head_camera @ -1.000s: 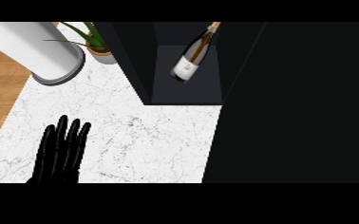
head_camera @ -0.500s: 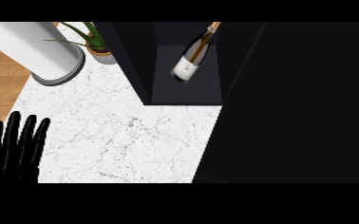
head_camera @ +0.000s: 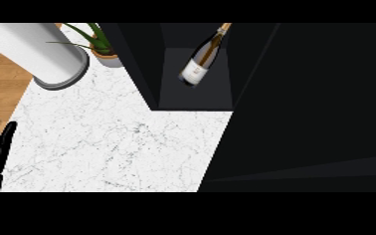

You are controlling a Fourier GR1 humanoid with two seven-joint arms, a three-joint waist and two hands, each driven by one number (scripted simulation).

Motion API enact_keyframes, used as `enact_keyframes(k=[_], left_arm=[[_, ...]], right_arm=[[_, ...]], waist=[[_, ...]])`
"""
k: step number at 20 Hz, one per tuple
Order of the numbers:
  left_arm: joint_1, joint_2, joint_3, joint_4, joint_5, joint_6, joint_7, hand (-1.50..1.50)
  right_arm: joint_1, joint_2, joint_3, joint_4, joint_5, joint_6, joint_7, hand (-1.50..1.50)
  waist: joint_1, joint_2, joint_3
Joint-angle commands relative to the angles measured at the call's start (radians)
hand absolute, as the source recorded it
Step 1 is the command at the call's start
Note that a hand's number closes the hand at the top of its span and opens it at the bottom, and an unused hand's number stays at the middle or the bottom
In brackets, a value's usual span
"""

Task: Pick up the wine, place it into the cabinet and close the cabinet

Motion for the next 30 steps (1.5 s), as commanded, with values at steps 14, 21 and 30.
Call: enact_keyframes(k=[14, 21, 30], left_arm=[[-0.056, 0.018, 0.101, 0.039, 0.093, -0.110, 0.107, -1.50], [-0.116, 0.007, 0.105, 0.055, 0.110, -0.113, 0.151, -1.50], [-0.125, -0.032, 0.089, 0.033, 0.083, -0.089, 0.165, -1.50]], right_arm=[[-0.467, 0.042, 0.235, 0.197, 0.186, -0.419, 0.013, 1.50], [-0.671, 0.039, 0.115, 0.275, 0.039, -0.477, 0.058, 1.50], [-1.047, 0.046, -0.079, 0.606, -0.157, -0.598, -0.033, 1.50]], waist=[[0.014, 0.004, -0.001], [0.029, 0.011, -0.002], [0.052, 0.012, 0.000]])
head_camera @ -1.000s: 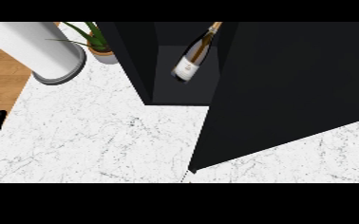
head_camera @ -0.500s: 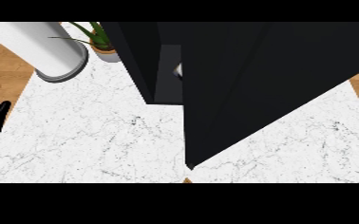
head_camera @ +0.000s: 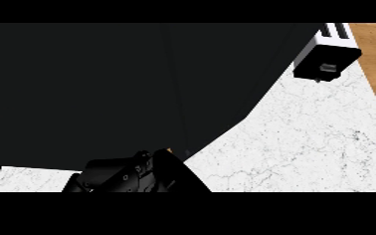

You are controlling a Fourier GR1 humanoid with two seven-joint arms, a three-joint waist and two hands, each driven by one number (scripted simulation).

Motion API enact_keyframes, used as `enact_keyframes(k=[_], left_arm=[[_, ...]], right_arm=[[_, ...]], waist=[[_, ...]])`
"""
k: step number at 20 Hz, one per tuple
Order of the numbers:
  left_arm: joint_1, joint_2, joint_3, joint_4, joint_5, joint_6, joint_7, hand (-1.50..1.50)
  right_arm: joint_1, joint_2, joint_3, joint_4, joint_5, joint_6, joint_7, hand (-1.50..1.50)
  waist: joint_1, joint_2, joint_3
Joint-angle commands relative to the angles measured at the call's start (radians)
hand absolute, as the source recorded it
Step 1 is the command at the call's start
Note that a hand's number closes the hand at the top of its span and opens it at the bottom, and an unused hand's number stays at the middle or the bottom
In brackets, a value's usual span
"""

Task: Pick up the wine, place it into the cabinet and close the cabinet

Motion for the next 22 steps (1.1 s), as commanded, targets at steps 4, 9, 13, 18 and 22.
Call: enact_keyframes(k=[4, 9, 13, 18, 22], left_arm=[[-0.031, -0.042, -0.008, 0.020, -0.014, 0.009, 0.017, -1.50], [-0.077, -0.049, 0.027, 0.081, -0.021, -0.010, 0.021, -1.50], [-0.057, -0.056, 0.016, 0.014, -0.053, 0.029, 0.050, -1.50], [-0.049, -0.089, 0.044, 0.059, -0.063, -0.008, 0.039, -1.50], [-0.040, -0.089, 0.063, 0.050, -0.062, -0.027, 0.056, -1.50]], right_arm=[[-0.359, 0.049, -0.127, 0.375, -0.160, -0.079, -0.098, 1.50], [-0.425, 0.050, -0.189, 0.588, -0.081, 0.060, -0.215, 1.50], [-0.500, 0.048, -0.310, 0.760, -0.084, 0.118, -0.254, 1.50], [-0.453, 0.002, -0.408, 0.837, -0.168, 0.251, -0.352, 1.50], [-0.420, 0.029, -0.395, 0.947, -0.113, 0.258, -0.452, 1.50]], waist=[[0.006, 0.001, 0.001], [-0.021, 0.002, 0.001], [-0.015, 0.002, 0.002], [-0.026, 0.000, 0.003], [-0.023, 0.000, 0.002]])
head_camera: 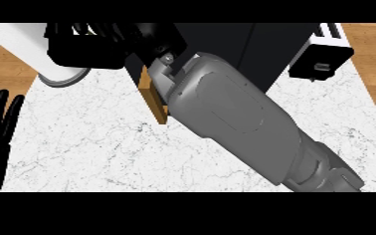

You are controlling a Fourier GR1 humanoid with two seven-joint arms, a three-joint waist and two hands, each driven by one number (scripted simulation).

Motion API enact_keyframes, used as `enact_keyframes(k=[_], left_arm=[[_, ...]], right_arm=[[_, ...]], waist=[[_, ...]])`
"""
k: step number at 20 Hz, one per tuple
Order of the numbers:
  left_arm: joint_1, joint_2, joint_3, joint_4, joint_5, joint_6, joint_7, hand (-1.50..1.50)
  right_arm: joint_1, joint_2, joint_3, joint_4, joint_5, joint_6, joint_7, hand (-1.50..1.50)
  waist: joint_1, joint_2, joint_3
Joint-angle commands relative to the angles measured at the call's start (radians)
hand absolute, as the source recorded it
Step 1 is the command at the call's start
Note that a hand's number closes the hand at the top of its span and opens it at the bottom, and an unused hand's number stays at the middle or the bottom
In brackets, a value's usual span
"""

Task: Pick up the wine, place it into the cabinet and close the cabinet

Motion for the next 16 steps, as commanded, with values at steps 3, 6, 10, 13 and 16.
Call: enact_keyframes(k=[3, 6, 10, 13, 16], left_arm=[[0.011, -0.003, 0.024, -0.012, 0.003, -0.025, 0.013, -1.50], [-0.069, -0.001, 0.021, 0.029, -0.006, 0.004, 0.048, -1.50], [-0.017, -0.015, 0.006, 0.006, -0.014, -0.020, 0.028, -1.50], [-0.032, -0.032, -0.017, -0.022, -0.037, 0.006, 0.027, -1.50], [-0.061, -0.024, 0.005, 0.003, -0.021, 0.012, 0.050, -1.50]], right_arm=[[0.020, -0.076, -0.103, 0.176, -0.027, 0.105, -0.117, 1.50], [0.000, -0.054, -0.098, 0.219, 0.003, 0.097, -0.160, 1.50], [0.027, -0.115, -0.099, 0.250, 0.029, 0.123, -0.195, 1.50], [0.008, -0.107, -0.092, 0.285, 0.053, 0.106, -0.203, 1.50], [0.029, -0.126, -0.086, 0.247, 0.048, 0.131, -0.194, 1.50]], waist=[[0.006, 0.019, 0.004], [-0.005, 0.023, 0.003], [0.007, 0.025, 0.003], [0.014, 0.028, 0.002], [-0.008, 0.023, 0.003]])
